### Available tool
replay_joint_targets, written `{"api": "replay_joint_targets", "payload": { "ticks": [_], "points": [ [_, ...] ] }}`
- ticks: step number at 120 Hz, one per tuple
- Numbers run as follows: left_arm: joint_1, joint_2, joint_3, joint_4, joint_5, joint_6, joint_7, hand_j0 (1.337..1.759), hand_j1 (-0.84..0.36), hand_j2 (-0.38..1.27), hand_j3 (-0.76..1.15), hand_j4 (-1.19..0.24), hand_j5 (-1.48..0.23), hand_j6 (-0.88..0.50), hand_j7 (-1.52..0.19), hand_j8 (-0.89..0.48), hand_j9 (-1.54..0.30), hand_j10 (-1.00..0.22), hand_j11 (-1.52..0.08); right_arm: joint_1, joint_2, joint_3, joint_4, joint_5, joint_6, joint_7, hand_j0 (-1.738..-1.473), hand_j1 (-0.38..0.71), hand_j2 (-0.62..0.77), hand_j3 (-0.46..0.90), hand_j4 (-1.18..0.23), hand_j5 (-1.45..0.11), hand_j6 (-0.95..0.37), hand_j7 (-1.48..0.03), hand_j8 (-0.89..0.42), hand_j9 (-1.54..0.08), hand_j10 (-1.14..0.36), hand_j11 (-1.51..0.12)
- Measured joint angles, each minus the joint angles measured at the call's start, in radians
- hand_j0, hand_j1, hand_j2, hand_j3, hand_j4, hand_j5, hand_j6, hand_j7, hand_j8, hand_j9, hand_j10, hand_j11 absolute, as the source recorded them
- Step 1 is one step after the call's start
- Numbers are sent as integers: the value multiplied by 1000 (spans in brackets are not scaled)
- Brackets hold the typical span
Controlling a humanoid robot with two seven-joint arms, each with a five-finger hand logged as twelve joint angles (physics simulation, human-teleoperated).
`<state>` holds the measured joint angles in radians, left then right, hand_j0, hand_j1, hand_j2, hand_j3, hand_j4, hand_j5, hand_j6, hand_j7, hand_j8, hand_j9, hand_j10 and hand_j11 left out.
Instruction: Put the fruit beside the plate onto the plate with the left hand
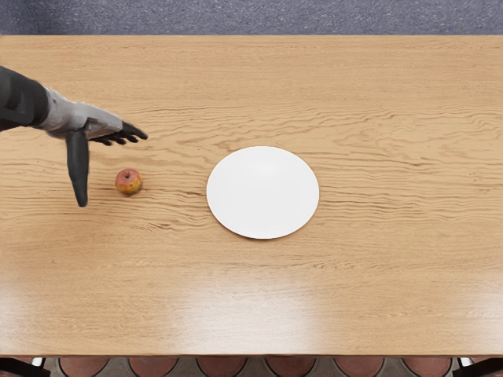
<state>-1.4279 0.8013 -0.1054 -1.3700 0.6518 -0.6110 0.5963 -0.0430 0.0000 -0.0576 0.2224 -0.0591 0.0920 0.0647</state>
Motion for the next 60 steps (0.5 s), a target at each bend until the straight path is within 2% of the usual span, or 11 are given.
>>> {"api": "replay_joint_targets", "payload": {
  "ticks": [12, 23, 32, 41, 60],
  "points": [
    [15, 30, -2, -115, 110, 8, 9, 1658, 349, 0, 0, -4, 0, -5, 0, -4, 0, -3, 0, 0, 0, 1, 0, 0, 0, 0, -1658, -331, -3, 0, -15, -20, -15, -20, -15, -20, -15, -20],
    [21, 29, 4, -170, 199, 67, 12, 1658, 349, 0, 0, -4, -1, -5, -1, -5, 0, -3, 0, 1, 0, 2, 0, 0, 0, 0, -1658, -331, -3, 0, -15, -20, -15, -20, -15, -20, -15, -20],
    [25, 19, 8, -188, 246, 119, 13, 1658, 349, 1, 0, -5, -1, -6, -1, -5, -1, -4, -1, 1, 0, 2, 0, 0, 0, 0, -1658, -331, -3, 0, -15, -20, -15, -20, -15, -20, -15, -20],
    [63, -18, 9, -194, 314, 181, 14, 1658, 349, 1, 0, -5, -2, -6, -2, -6, -1, -4, -1, 2, 0, 1, 0, 0, 0, 0, -1658, -331, -3, 0, -15, -20, -15, -20, -15, -20, -15, -20],
    [88, -50, 11, -181, 383, 234, 14, 1658, 339, 3, 0, -13, -12, -14, -12, -14, -12, -13, -12, 2, 0, 1, 0, 0, 0, 0, -1658, -331, -3, 0, -15, -20, -15, -20, -15, -20, -15, -20]
  ]
}}
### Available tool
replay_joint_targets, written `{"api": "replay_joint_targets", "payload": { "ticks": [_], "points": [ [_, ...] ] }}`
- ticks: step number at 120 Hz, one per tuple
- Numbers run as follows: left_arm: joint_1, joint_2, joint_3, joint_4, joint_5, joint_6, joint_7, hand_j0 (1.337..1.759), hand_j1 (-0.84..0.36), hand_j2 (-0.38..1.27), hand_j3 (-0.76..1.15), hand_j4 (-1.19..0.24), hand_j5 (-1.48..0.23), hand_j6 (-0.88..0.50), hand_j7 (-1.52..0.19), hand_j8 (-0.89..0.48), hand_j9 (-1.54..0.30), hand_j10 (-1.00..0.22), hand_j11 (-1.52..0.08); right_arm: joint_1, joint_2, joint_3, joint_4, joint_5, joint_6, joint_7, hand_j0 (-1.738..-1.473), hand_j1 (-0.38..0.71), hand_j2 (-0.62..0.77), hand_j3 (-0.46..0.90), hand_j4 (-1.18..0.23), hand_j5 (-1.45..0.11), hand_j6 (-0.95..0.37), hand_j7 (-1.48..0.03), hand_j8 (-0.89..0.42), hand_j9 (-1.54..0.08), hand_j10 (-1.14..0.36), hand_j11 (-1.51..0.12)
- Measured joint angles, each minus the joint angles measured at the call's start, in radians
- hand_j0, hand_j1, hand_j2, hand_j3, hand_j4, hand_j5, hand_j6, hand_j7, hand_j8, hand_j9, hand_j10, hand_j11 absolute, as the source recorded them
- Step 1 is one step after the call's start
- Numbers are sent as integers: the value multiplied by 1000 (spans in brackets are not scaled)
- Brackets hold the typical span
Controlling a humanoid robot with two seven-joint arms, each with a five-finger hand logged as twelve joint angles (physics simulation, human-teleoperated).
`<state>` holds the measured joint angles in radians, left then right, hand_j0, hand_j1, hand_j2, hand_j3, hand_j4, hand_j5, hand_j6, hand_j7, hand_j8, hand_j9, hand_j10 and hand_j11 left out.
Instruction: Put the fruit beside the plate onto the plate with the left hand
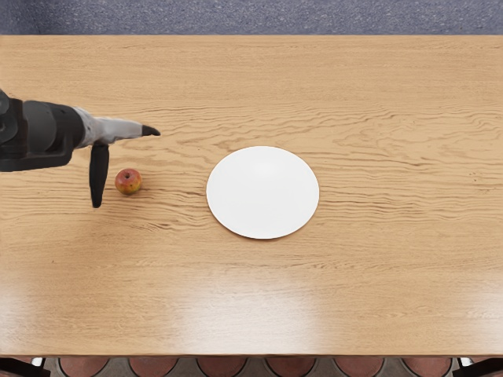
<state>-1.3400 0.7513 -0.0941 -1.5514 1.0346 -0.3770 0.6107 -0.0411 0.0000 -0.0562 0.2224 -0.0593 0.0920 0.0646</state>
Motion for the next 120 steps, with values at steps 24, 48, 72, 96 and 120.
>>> {"api": "replay_joint_targets", "payload": {
  "ticks": [24, 48, 72, 96, 120],
  "points": [
    [53, -61, 2, 22, 85, 49, 0, 1658, 229, 22, 0, -105, -132, -106, -132, -106, -131, -105, -131, 0, 0, 1, 0, 0, 0, 0, -1658, -331, -3, 0, -15, -20, -15, -20, -15, -20, -15, -20],
    [59, -72, 8, 30, 110, 64, 0, 1658, 65, 49, 0, -242, -310, -243, -310, -243, -309, -241, -309, 0, 0, 1, 0, 0, 0, 0, -1658, -331, -3, 0, -15, -20, -15, -20, -15, -20, -15, -20],
    [89, -129, 9, 60, 162, 79, 0, 1658, -47, 69, 0, -335, -431, -336, -431, -336, -431, -335, -431, 0, 0, 1, 0, 0, 0, 0, -1658, -331, -3, 0, -15, -20, -15, -20, -15, -20, -15, -20],
    [119, -119, 10, 71, 212, 124, 0, 1658, -89, 76, 0, -370, -478, -371, -477, -371, -477, -370, -477, 1, 0, 1, 0, 0, 0, 1, -1658, -331, -3, 0, -15, -20, -15, -20, -15, -20, -15, -20],
    [140, -124, 26, 94, 248, 163, 0, 1658, -104, 79, 0, -382, -493, -383, -493, -383, -493, -382, -493, 1, 0, 1, 0, 0, 0, 0, -1658, -331, -3, 0, -15, -20, -15, -20, -15, -20, -15, -20]
  ]
}}
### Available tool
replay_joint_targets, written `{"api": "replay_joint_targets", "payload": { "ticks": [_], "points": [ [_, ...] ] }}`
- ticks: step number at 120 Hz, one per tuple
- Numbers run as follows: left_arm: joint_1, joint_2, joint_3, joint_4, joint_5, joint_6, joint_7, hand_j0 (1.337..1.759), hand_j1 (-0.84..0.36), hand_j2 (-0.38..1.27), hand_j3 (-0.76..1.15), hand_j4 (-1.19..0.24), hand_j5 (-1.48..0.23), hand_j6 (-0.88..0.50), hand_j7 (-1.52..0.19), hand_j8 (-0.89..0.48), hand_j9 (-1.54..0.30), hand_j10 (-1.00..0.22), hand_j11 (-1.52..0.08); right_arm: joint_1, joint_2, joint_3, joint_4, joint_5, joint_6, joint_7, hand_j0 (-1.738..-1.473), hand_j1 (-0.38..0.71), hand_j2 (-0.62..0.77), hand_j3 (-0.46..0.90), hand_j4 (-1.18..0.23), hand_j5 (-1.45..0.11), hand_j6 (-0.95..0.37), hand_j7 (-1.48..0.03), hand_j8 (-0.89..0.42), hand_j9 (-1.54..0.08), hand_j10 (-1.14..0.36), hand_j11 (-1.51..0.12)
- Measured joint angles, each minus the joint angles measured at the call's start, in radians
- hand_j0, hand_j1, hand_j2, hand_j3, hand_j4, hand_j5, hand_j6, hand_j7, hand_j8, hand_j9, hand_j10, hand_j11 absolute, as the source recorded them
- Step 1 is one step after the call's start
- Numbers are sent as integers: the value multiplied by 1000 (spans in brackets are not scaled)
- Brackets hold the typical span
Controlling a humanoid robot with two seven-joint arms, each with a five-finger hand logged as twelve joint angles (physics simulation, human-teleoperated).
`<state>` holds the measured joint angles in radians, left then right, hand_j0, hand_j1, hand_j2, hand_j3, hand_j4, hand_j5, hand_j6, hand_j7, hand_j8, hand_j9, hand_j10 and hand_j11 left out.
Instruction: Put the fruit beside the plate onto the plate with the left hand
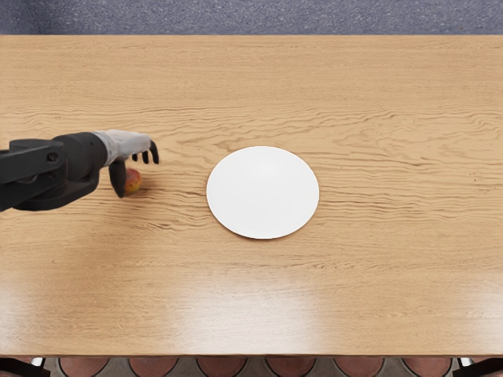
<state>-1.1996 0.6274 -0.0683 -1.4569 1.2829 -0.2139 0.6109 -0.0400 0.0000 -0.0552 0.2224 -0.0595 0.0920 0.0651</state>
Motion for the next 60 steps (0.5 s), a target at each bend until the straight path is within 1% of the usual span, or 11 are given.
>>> {"api": "replay_joint_targets", "payload": {
  "ticks": [32, 37, 60],
  "points": [
    [1, -2, 38, 25, 53, 27, 0, 1658, -95, 78, 0, -375, -484, -376, -484, -376, -484, -375, -484, 0, 0, 0, 0, 0, 0, 0, -1658, -331, -3, 0, -15, -20, -15, -20, -15, -20, -15, -20],
    [26, -3, 39, 27, 67, 48, 0, 1658, -91, 77, 0, -372, -481, -373, -480, -373, -480, -372, -480, -1, 0, 0, 0, 0, 0, 0, -1658, -331, -3, 0, -15, -20, -15, -20, -15, -20, -15, -20],
    [63, -4, 41, 37, 115, 132, 0, 1658, -81, 76, 0, -364, -469, -365, -469, -365, -469, -364, -469, -1, 0, 0, 0, 0, 0, 0, -1658, -331, -3, 0, -15, -20, -15, -20, -15, -20, -15, -20]
  ]
}}
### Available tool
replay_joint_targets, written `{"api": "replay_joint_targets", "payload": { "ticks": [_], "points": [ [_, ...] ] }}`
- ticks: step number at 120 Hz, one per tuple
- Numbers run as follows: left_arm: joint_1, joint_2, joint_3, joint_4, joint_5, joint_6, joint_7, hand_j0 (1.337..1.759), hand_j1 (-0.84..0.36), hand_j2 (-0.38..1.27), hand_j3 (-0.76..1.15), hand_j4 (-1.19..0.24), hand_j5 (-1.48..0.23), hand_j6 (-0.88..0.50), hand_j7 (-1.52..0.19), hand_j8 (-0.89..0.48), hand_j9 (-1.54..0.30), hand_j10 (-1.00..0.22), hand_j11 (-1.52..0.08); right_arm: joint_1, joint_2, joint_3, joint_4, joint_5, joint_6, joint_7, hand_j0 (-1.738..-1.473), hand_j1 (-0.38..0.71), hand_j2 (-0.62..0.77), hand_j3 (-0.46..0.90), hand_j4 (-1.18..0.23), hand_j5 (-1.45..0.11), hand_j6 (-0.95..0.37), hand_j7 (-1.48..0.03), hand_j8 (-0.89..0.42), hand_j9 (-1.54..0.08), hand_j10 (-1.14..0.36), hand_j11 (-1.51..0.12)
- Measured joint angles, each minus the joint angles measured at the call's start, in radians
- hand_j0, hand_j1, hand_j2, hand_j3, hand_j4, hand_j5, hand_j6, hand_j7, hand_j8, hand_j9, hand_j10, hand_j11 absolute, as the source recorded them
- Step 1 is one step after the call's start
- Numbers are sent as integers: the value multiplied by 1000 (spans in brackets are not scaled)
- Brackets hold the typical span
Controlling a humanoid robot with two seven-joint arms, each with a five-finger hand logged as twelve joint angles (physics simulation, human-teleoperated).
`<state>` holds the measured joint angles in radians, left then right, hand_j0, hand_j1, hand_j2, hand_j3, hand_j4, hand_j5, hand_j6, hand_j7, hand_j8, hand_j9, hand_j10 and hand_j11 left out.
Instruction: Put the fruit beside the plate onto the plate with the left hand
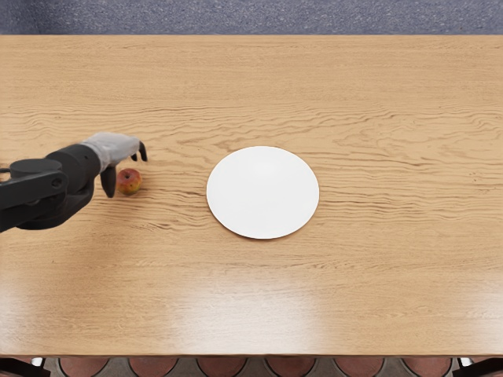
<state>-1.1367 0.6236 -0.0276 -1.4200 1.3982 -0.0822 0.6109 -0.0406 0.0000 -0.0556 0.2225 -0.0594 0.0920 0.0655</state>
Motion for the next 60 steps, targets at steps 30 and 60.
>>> {"api": "replay_joint_targets", "payload": {
  "ticks": [30, 60],
  "points": [
    [22, -33, 0, 21, 23, 48, 0, 1658, -74, 75, 0, -359, -462, -360, -462, -360, -462, -358, -462, 0, 0, 0, 0, 0, 0, 0, -1658, -331, -3, 0, -15, -20, -15, -20, -15, -20, -15, -20],
    [40, -33, 0, 35, 23, 56, 0, 1658, -73, 75, 0, -358, -461, -359, -461, -359, -461, -358, -460, 1, 0, 1, 0, 0, 0, 0, -1658, -331, -3, 0, -15, -20, -15, -20, -15, -20, -15, -20]
  ]
}}
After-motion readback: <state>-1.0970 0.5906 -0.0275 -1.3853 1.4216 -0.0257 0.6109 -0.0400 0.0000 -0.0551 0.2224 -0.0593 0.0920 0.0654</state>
